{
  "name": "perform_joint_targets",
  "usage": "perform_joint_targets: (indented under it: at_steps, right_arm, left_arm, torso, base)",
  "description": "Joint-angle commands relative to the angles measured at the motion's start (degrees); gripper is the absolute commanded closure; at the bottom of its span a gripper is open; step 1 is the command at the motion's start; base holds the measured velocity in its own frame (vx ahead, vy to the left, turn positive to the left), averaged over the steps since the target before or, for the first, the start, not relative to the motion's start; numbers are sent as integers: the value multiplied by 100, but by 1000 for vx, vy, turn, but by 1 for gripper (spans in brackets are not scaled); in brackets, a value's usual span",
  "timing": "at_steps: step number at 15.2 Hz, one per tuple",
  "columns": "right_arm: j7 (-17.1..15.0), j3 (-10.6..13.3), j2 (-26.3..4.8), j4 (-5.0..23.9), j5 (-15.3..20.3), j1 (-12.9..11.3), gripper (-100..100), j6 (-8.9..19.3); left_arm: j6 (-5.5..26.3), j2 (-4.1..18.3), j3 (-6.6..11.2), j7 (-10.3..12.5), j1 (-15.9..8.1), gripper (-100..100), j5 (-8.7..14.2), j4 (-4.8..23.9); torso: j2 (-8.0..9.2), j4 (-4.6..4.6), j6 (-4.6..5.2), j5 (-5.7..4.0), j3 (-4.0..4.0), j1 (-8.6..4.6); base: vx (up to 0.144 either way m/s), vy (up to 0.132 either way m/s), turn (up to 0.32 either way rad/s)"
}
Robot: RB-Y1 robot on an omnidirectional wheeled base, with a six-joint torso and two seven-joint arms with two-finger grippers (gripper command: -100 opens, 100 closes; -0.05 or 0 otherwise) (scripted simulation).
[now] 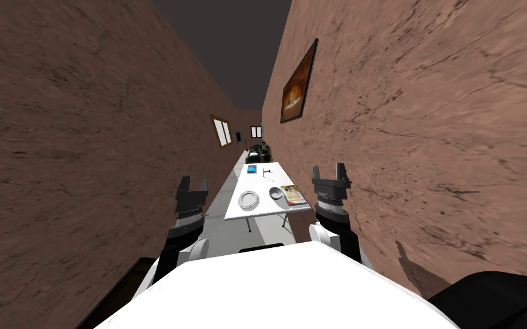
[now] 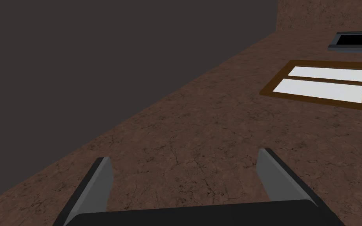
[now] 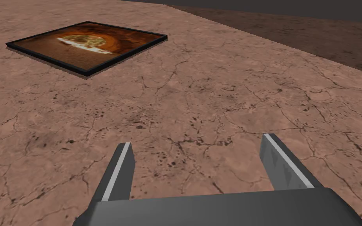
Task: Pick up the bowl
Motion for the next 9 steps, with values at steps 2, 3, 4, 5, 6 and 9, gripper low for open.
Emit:
perform_joint_targets:
  at_steps: [2,3,4,5,6,9]
  right_arm:
    - [12,-8,-270,62,56,8,-100,20]
    - [24,-17,-475,124,112,15,-100,41]
    - [24,-17,-475,124,112,15,-100,41]
    - [41,-28,-685,205,186,25,-100,69]
    - [41,-28,-699,205,186,25,-100,69]
    - [84,-56,-1112,418,382,51,-100,142]
  left_arm:
    - [0,0,0,0,0,0,0,0]
    - [0,0,0,0,0,0,0,0]
    - [0,0,0,0,0,0,0,0]
    - [0,0,0,0,0,0,0,0]
    - [0,0,0,0,0,0,0,0]
    - [0,0,0,0,0,0,0,0]
  torso:
    - [1,0,-1,0,0,0]
    - [1,0,-1,0,0,1]
    - [2,0,-1,0,1,3]
    - [2,0,0,1,1,4]
    - [3,0,-1,1,2,5]
    - [4,1,-1,2,2,9]
  base:
    - [-3,9,43]
    - [-6,16,42]
    - [-6,17,33]
    - [-8,22,48]
    - [-8,23,46]
    - [-10,29,77]
